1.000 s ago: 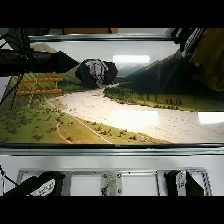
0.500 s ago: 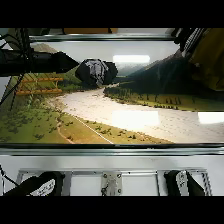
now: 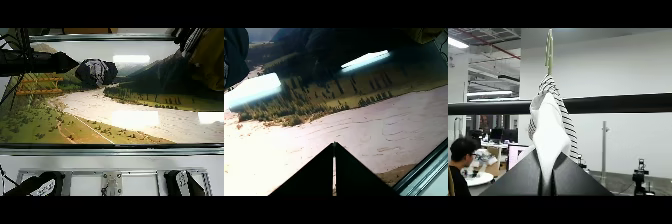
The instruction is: Fold the clothes and pants, and hang the long-sleeved shirts on hangers.
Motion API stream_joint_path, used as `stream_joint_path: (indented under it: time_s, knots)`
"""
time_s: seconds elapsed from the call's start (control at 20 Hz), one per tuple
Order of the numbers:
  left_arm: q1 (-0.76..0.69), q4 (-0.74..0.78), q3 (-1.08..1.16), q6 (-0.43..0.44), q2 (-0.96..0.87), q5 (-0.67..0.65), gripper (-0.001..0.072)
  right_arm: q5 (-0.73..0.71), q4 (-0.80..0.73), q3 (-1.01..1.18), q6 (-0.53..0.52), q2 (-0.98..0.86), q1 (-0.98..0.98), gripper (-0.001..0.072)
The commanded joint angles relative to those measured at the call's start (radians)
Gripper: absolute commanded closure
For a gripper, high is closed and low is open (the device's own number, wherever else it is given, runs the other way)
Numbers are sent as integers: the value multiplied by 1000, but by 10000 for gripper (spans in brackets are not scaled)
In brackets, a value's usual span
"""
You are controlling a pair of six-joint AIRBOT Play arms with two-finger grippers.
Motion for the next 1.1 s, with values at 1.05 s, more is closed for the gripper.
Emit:
stream_joint_path:
  time_s: [1.05]
  knots:
    - [-1,-1,0,-1,-1,-11,695,72,63,-123,0,-56,-145,698]
